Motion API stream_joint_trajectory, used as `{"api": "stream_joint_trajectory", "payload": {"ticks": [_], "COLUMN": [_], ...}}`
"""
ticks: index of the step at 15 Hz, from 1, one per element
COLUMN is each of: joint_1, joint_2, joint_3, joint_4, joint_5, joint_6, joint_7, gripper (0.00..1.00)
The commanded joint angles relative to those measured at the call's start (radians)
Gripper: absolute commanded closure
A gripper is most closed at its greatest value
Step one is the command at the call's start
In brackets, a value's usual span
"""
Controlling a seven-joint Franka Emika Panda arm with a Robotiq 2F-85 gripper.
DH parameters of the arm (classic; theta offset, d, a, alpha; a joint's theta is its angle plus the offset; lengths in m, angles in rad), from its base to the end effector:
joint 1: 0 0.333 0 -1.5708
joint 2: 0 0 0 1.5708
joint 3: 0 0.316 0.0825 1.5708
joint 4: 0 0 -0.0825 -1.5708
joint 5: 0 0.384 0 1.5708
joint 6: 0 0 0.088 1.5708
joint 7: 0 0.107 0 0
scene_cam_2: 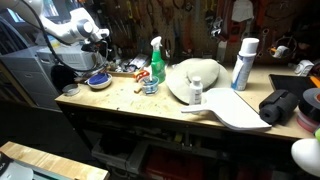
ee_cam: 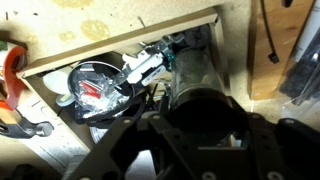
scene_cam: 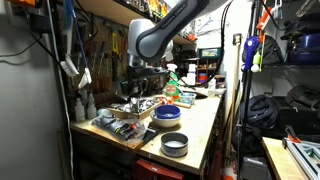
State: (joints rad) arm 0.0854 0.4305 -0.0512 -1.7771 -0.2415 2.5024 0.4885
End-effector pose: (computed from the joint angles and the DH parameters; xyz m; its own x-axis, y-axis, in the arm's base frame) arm 0.6792 0.0283 0.3471 0.9095 -0.2439 0.3368 -0.2800 -0.9580 0.0623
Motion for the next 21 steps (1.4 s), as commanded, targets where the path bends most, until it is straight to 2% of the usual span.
{"api": "stream_joint_trajectory", "payload": {"ticks": [1,3,8,11,14,17,18,20,21], "joint_1": [0.022,0.025,0.008,-0.050,-0.089,-0.146,-0.188,-0.223,-0.150], "joint_2": [0.014,0.009,-0.061,-0.142,-0.225,-0.358,-0.404,-0.483,-0.370], "joint_3": [-0.018,-0.022,-0.017,0.044,0.068,0.111,0.148,0.163,0.104], "joint_4": [0.011,0.009,-0.047,-0.130,-0.225,-0.354,-0.391,-0.439,-0.332], "joint_5": [0.037,0.037,0.054,0.145,0.242,0.442,0.502,0.677,0.556], "joint_6": [-0.010,-0.003,0.025,0.026,0.033,0.048,0.050,0.039,0.026], "joint_7": [-0.007,-0.004,-0.046,-0.261,-0.418,-0.649,-0.723,-0.882,-0.757], "gripper": [0.13,0.00,0.00,0.00,0.00,0.00,0.00,0.00,0.00]}}
